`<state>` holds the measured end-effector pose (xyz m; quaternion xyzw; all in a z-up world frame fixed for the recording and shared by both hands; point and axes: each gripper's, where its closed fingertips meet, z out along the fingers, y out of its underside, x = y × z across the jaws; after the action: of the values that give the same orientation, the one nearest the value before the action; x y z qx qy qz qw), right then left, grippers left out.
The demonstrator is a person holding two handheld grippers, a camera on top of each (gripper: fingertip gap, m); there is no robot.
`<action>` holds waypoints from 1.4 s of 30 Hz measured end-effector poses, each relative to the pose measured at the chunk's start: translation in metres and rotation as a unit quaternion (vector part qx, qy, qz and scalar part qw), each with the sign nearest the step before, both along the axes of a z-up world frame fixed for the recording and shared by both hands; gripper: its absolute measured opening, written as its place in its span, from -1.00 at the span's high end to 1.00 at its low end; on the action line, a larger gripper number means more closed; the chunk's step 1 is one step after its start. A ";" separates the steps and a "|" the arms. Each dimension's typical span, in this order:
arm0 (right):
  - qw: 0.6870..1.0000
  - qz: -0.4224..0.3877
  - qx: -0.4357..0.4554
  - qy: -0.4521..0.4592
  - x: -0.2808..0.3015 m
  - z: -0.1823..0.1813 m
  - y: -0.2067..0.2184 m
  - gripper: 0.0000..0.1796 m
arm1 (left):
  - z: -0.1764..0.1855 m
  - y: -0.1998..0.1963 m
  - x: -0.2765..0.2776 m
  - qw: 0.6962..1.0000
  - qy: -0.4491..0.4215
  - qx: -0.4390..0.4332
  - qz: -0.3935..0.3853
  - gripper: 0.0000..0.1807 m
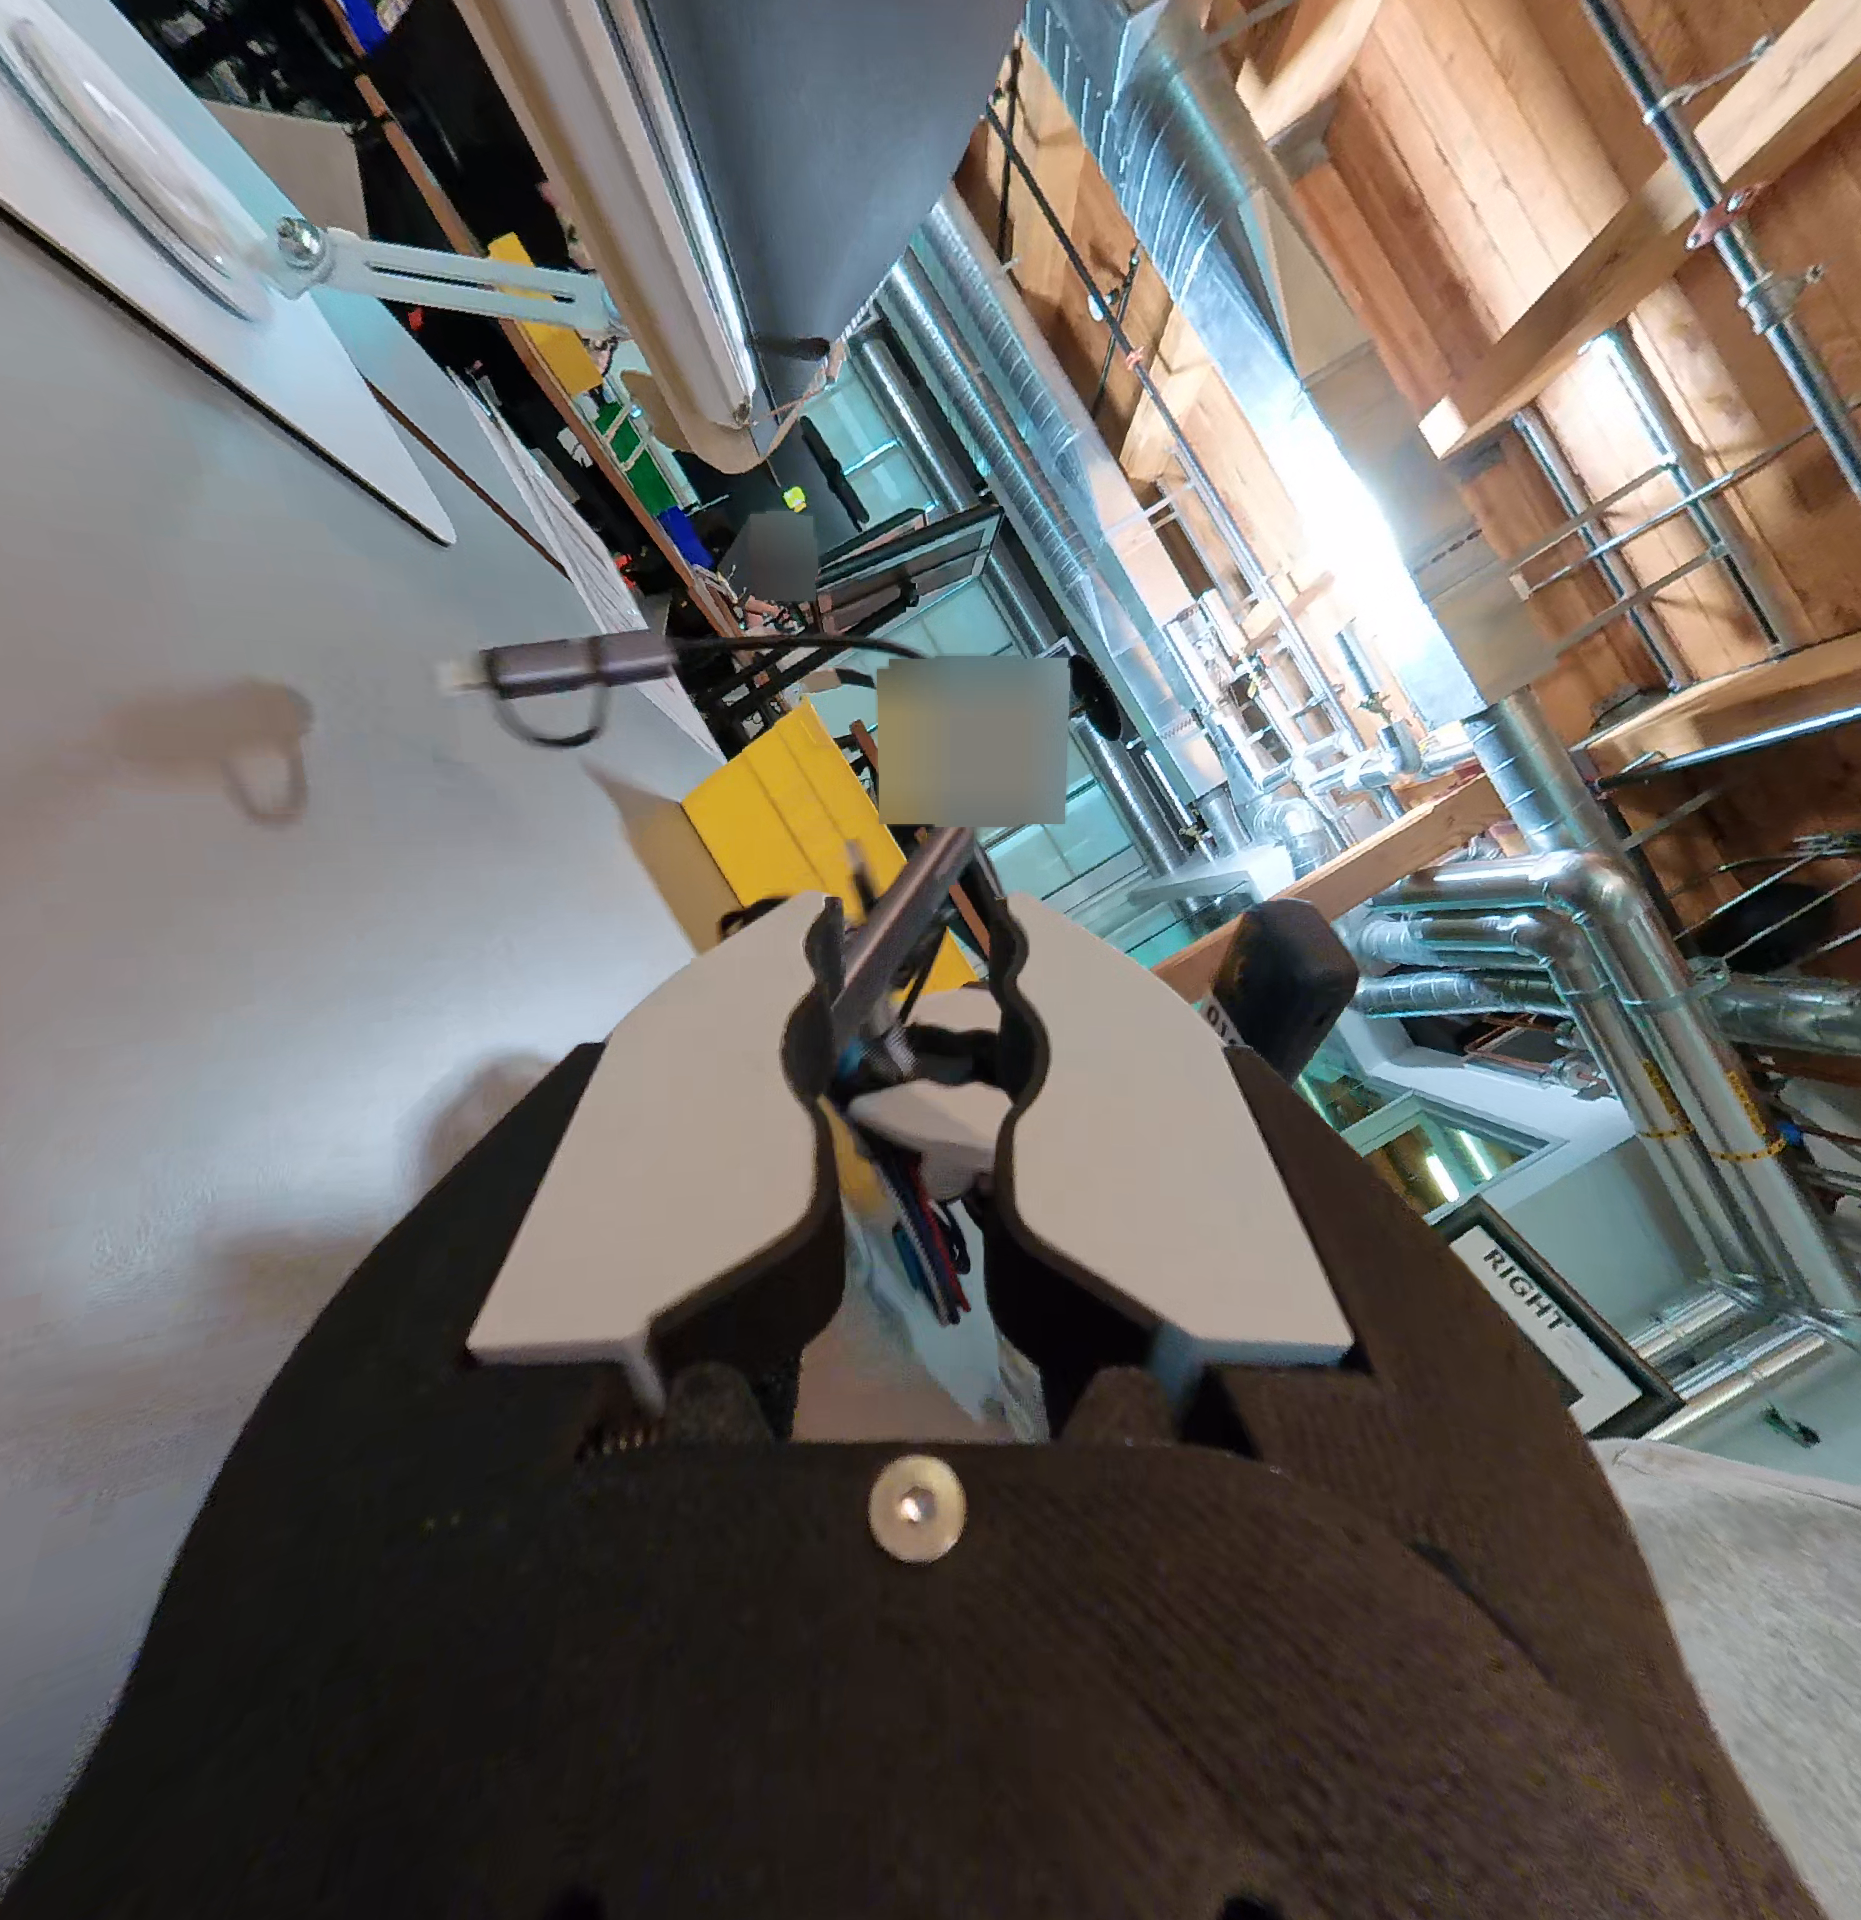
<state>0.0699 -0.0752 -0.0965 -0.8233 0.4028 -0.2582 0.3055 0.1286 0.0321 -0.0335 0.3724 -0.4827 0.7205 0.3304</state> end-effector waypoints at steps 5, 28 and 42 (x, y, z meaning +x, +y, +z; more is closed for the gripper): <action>0.991 -0.043 0.074 -0.100 0.003 0.077 -0.034 0.74 | 0.000 0.002 0.002 1.000 0.019 -0.017 0.002 0.68; 0.949 -0.278 0.137 0.057 -0.099 0.082 -0.293 0.73 | -0.005 -0.030 -0.012 0.998 0.021 0.002 -0.053 0.69; 0.955 -0.273 0.110 0.045 -0.035 0.020 -0.292 0.70 | -0.009 -0.019 -0.009 0.998 0.049 -0.016 -0.047 0.68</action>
<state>0.0346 -0.3677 -0.0762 -0.6541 0.6512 -0.2485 0.2938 0.1196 0.0135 -0.0430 0.3790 -0.4716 0.6923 0.3933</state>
